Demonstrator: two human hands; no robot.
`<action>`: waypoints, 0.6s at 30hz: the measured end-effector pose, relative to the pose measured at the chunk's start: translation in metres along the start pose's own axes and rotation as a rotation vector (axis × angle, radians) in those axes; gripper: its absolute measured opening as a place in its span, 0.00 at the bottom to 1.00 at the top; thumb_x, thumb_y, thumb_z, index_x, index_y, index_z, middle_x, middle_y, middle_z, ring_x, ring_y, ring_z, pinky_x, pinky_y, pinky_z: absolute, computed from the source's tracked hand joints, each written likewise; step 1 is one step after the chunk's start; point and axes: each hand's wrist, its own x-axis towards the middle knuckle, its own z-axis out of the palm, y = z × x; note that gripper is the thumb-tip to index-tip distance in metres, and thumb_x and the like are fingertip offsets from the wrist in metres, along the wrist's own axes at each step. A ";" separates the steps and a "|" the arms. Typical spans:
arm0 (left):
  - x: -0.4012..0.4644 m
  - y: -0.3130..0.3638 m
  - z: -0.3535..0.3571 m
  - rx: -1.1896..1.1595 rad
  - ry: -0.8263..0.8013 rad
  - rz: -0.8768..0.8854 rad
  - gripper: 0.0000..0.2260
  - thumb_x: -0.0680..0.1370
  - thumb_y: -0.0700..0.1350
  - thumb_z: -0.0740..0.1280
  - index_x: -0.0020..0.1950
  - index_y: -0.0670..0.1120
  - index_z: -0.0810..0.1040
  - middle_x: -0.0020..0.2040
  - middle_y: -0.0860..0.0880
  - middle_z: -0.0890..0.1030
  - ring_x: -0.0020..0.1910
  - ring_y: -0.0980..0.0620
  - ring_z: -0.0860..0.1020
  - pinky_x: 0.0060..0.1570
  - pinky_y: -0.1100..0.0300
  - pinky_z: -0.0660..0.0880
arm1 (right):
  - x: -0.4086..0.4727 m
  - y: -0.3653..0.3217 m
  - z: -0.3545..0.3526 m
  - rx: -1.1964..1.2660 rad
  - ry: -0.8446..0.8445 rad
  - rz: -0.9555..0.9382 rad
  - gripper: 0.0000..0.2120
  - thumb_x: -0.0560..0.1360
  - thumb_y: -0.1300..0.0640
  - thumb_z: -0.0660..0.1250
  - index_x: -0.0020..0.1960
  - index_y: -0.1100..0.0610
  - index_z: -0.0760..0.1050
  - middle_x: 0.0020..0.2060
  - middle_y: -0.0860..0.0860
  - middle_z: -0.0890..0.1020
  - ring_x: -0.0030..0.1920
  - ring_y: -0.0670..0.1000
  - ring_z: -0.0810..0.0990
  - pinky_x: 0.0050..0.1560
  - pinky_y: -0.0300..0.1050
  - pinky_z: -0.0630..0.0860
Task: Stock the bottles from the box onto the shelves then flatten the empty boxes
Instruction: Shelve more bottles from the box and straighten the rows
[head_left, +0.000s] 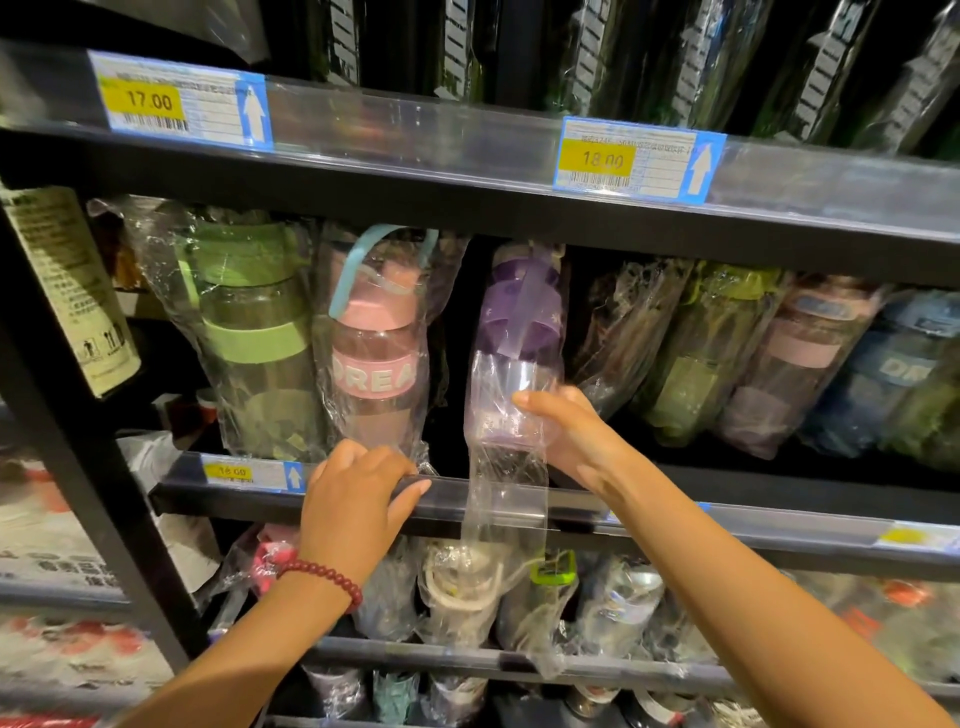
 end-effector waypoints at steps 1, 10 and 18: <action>0.000 0.000 0.000 0.003 0.003 0.001 0.07 0.67 0.49 0.76 0.39 0.49 0.80 0.34 0.55 0.77 0.37 0.49 0.72 0.35 0.54 0.72 | 0.004 -0.002 0.000 -0.007 -0.006 -0.009 0.11 0.73 0.64 0.67 0.48 0.58 0.64 0.49 0.51 0.74 0.48 0.46 0.76 0.30 0.37 0.78; -0.001 -0.002 0.002 0.003 0.012 0.001 0.07 0.68 0.50 0.76 0.38 0.50 0.79 0.34 0.57 0.76 0.37 0.50 0.71 0.38 0.58 0.66 | 0.039 0.000 0.004 -0.258 0.085 -0.034 0.03 0.70 0.60 0.72 0.38 0.54 0.80 0.36 0.45 0.82 0.45 0.47 0.79 0.55 0.40 0.72; -0.001 0.001 0.000 0.021 -0.016 -0.012 0.07 0.67 0.50 0.76 0.38 0.51 0.79 0.34 0.57 0.76 0.37 0.50 0.72 0.38 0.58 0.68 | 0.060 0.034 0.011 -0.281 0.347 -0.034 0.27 0.66 0.61 0.76 0.63 0.64 0.73 0.53 0.55 0.81 0.50 0.50 0.79 0.40 0.32 0.74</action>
